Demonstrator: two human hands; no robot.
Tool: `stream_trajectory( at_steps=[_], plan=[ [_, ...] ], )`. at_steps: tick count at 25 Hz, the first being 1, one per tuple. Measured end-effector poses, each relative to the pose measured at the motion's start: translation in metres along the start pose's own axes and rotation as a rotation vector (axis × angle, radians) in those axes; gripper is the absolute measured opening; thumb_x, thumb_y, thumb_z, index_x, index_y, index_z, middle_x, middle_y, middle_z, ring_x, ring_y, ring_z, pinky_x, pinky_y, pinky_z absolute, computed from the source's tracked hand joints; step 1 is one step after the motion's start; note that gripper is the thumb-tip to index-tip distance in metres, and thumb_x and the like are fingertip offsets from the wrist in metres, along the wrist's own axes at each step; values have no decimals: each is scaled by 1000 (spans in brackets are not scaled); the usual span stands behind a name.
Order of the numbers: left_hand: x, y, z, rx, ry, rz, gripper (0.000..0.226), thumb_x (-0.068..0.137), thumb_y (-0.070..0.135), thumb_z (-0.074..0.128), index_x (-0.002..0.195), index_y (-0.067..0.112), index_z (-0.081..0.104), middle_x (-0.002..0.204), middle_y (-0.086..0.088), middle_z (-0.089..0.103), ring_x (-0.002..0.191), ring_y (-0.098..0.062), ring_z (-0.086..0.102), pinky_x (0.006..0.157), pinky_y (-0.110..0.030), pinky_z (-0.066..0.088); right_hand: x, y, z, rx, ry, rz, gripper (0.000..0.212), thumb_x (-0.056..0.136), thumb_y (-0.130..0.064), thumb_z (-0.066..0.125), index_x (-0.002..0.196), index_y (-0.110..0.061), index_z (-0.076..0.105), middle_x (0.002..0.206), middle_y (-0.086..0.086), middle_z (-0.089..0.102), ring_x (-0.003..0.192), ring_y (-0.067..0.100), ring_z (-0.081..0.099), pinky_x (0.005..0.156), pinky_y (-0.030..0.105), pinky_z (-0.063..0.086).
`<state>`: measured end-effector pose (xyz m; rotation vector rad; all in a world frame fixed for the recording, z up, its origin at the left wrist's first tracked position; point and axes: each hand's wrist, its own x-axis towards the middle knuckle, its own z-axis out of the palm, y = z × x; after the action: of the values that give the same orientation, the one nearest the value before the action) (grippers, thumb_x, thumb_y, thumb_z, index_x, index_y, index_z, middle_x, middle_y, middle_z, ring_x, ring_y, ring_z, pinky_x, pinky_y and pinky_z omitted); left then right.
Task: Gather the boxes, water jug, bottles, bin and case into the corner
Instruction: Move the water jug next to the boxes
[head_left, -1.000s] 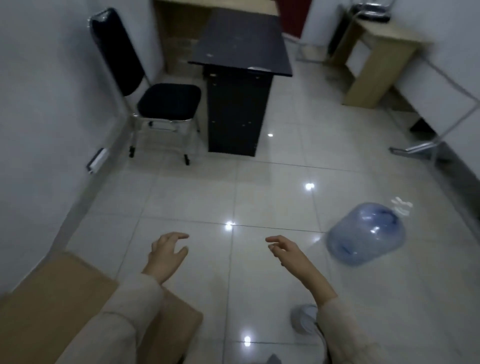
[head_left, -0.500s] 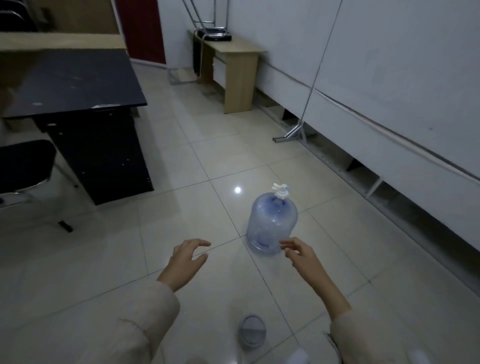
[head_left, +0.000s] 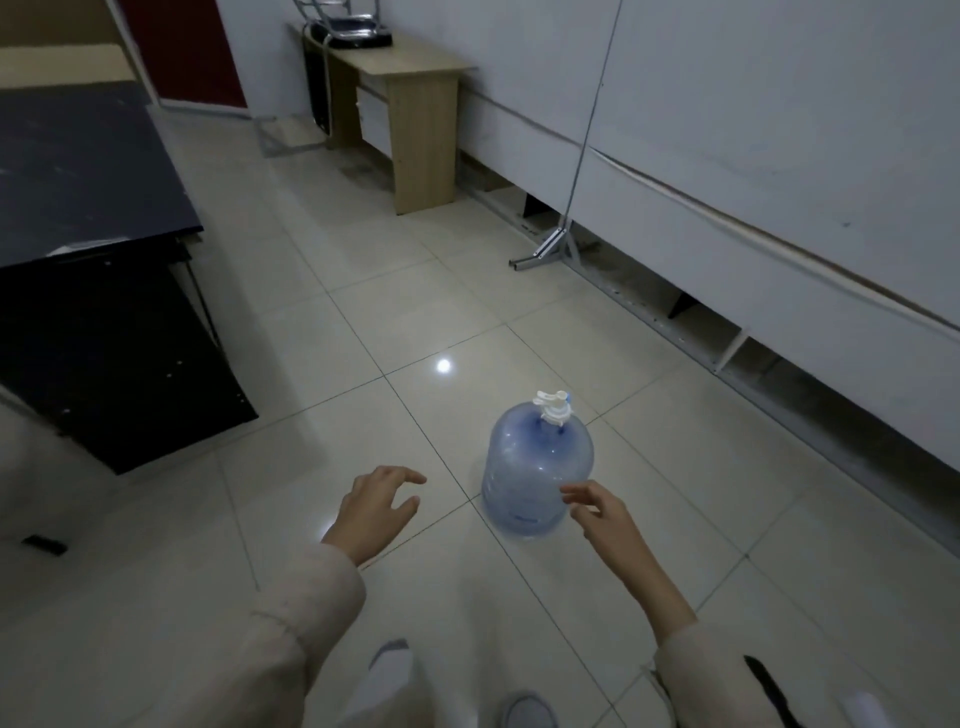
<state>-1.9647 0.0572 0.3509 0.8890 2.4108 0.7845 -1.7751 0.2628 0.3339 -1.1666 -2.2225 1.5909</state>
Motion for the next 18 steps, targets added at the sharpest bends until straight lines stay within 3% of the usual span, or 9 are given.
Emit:
stream_trajectory(
  at_steps=[3, 8, 13, 18],
  plan=[
    [58, -6, -30, 61, -63, 64, 29, 92, 27, 47, 120, 29, 52, 135, 2, 46, 132, -24, 31, 109, -38, 27, 33, -21, 14, 46, 71, 35, 31, 88, -1, 47, 92, -29, 60, 96, -8, 62, 83, 4, 56, 65, 16, 40],
    [148, -1, -61, 178, -120, 110, 30, 92, 26, 47, 121, 26, 53, 136, -2, 48, 129, -26, 35, 105, -39, 29, 71, -40, 22, 99, 136, 117, 30, 88, 1, 46, 99, -22, 61, 101, -11, 62, 87, -1, 55, 70, 16, 41],
    [199, 23, -37, 174, -189, 163, 30, 92, 27, 47, 122, 27, 52, 135, -1, 48, 128, -25, 36, 104, -38, 30, 109, -28, -3, 90, 195, 184, 30, 88, 0, 46, 105, -20, 61, 107, -2, 62, 84, 1, 54, 67, 14, 40],
    [244, 44, 10, 197, -214, 146, 33, 92, 27, 46, 125, 26, 49, 136, 0, 47, 128, -23, 36, 104, -36, 30, 185, 5, -30, 74, 141, 242, 29, 87, -2, 48, 110, -17, 57, 118, 6, 58, 92, 18, 55, 67, 17, 40]
  ],
)
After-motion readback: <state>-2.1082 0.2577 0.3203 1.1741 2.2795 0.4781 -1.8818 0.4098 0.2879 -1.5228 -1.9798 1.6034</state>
